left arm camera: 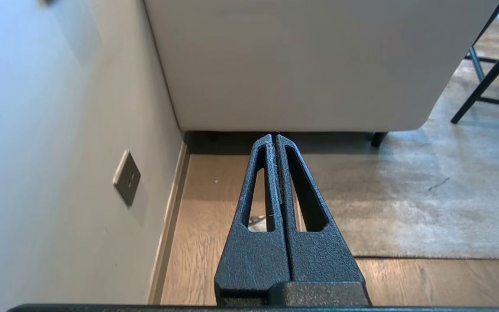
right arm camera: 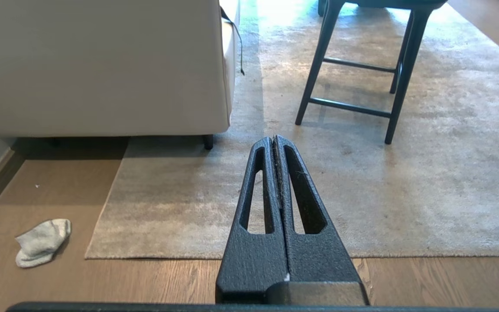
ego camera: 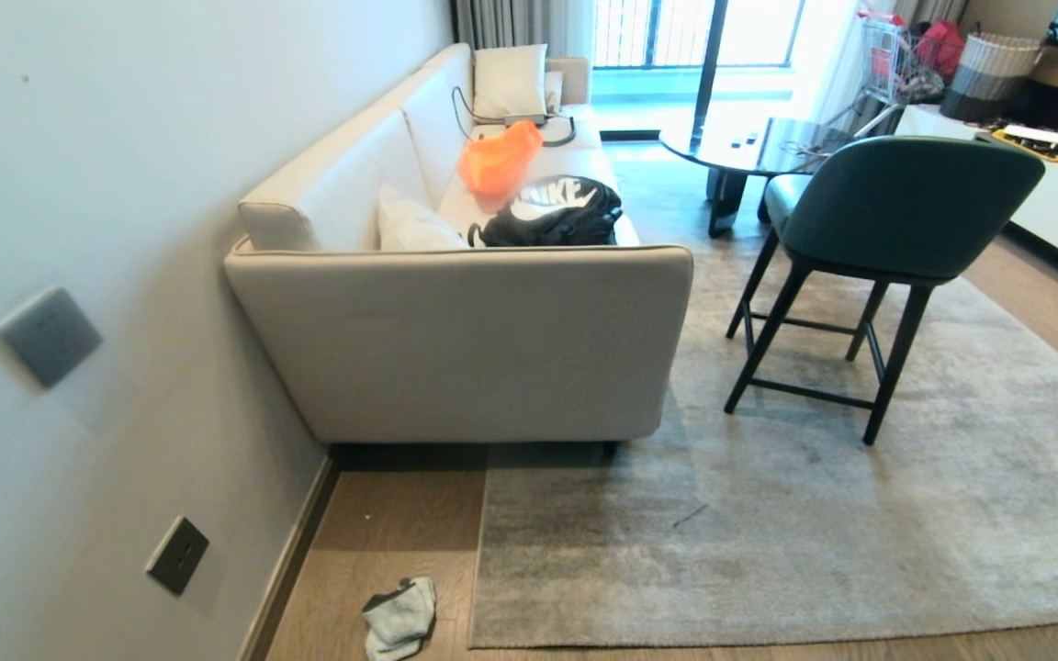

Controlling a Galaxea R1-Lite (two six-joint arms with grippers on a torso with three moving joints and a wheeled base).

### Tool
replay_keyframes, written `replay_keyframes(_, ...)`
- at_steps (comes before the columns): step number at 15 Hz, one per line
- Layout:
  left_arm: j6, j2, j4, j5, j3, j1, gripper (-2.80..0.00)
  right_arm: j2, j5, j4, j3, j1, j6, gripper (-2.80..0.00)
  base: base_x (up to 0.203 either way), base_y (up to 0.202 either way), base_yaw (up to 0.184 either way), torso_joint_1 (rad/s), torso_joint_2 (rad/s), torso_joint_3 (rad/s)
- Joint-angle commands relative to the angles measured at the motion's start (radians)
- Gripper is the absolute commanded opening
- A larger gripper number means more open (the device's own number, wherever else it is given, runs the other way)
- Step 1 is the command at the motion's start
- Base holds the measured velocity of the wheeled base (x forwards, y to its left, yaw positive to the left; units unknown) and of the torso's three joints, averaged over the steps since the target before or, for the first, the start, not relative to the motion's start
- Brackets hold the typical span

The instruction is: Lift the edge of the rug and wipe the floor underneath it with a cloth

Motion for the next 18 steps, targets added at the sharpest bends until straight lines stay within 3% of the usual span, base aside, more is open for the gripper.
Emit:
replay_keyframes(1,0.000,0.000,0.000,0.001,0.001,0.000,-2.80,0.001,0.000,0.000,0.000,0.000,0.000,-2.80,0.000,0.000,0.000,0.034,-0.44,-0.396)
replay_keyframes(18,0.000,0.000,0.000,0.001,0.001,0.000,-2.80,0.001,0.000,0.000,0.000,0.000,0.000,-2.80,0.000,0.000,0.000,0.143,-0.51,-0.370)
